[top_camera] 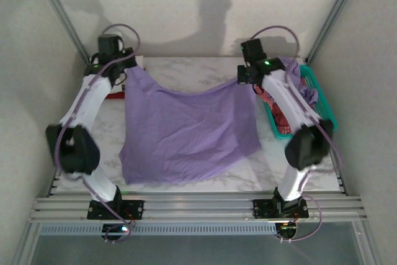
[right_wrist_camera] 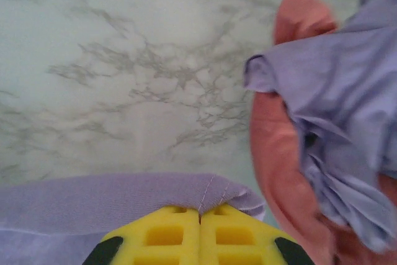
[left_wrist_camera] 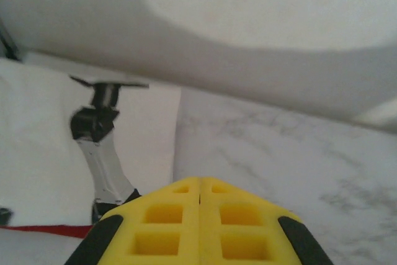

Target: Fold and stack the t-shirts

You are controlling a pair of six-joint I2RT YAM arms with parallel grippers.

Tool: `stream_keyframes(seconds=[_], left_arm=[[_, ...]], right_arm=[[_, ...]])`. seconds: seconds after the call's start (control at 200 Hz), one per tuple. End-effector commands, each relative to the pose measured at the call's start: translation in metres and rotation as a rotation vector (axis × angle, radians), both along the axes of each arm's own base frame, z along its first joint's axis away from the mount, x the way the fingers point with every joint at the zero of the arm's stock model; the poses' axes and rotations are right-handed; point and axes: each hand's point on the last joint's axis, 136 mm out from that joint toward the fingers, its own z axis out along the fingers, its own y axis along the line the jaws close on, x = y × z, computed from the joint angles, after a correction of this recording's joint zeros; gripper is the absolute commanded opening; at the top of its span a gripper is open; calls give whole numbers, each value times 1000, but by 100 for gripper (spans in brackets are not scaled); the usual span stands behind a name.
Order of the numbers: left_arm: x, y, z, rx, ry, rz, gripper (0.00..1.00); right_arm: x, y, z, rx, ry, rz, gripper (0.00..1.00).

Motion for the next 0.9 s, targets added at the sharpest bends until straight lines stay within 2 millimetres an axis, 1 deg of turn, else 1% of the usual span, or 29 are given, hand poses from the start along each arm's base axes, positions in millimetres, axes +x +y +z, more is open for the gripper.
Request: stream_keyframes(seconds=[0.0, 0.06, 0.08, 0.15, 0.175, 0.18, 0.23, 0.25, 0.325, 0.355, 0.38, 0.395, 0.456, 0.476, 0.496, 0.501, 0.526, 0.546, 0.566, 0.586, 0.666, 0.681, 0.736, 0.791, 0.801, 0.836, 0.856, 0.861, 0.896], left_arm=[[48, -29, -19, 31, -24, -76, 0], [69, -32, -43, 46, 30, -64, 0], [76, -31, -52, 52, 51, -55, 0], [92, -27, -72, 66, 93, -24, 0], [98, -25, -73, 71, 96, -12, 0], [98, -25, -70, 71, 90, -10, 0], [108, -22, -80, 79, 106, 10, 0], [112, -21, -81, 76, 102, 14, 0], [127, -26, -85, 44, 93, 2, 0], [133, -29, -81, 29, 72, -4, 0], [138, -31, -79, 20, 59, -9, 0], [141, -32, -76, 14, 48, -9, 0], [149, -32, -59, -6, 2, 9, 6], [151, -30, -53, -12, -14, 20, 12], [153, -29, -49, -21, -24, 29, 22], [154, -29, -47, -24, -29, 30, 27], [155, -26, -42, -43, -39, 37, 47], [155, -25, -38, -63, -46, 42, 59], [154, -22, -34, -84, -50, 52, 66], [153, -20, -32, -103, -51, 64, 70], [144, -17, -19, -123, -48, 73, 76], [142, -18, -17, -121, -45, 70, 77], [132, -18, -8, -121, -34, 67, 78], [118, -17, 0, -116, -17, 72, 78], [115, -17, 1, -115, -14, 72, 78], [103, -17, 8, -111, -6, 68, 78], [96, -18, 10, -108, 1, 64, 78], [94, -19, 10, -107, 2, 63, 78], [79, -19, 13, -99, 17, 61, 78]], right_arm=[[35, 12, -43, -9, 91, 17, 0], [54, 14, -58, -46, 106, 19, 0], [59, 14, -60, -57, 103, 16, 0], [73, 10, -68, -95, 108, 4, 0], [76, 8, -71, -98, 117, 2, 0], [77, 8, -71, -96, 118, 1, 0], [84, 8, -75, -83, 126, -3, 0], [87, 7, -76, -82, 125, -4, 0], [97, 4, -79, -95, 108, -12, 3], [102, 3, -78, -94, 95, -14, 4], [105, 4, -76, -88, 83, -9, 8], [107, 5, -75, -83, 76, -4, 13], [112, 9, -69, -65, 57, 13, 42], [112, 11, -66, -59, 54, 20, 51], [112, 12, -63, -55, 51, 23, 57], [113, 12, -62, -54, 48, 23, 58], [112, 11, -56, -54, 45, 22, 62], [111, 11, -52, -56, 43, 22, 63], [109, 11, -46, -55, 38, 24, 64], [107, 11, -40, -53, 35, 25, 65], [94, 8, -18, -40, 24, 25, 66], [91, 8, -11, -35, 16, 25, 66], [75, 6, 1, -35, 19, 20, 66], [55, 3, 15, -29, 19, 8, 66], [50, 2, 14, -32, 27, 5, 66], [33, -2, 25, -20, 21, -7, 66], [23, -4, 29, -11, 22, -13, 66], [22, -3, 24, -13, 34, -14, 66], [3, -7, 30, 1, 33, -28, 66]])
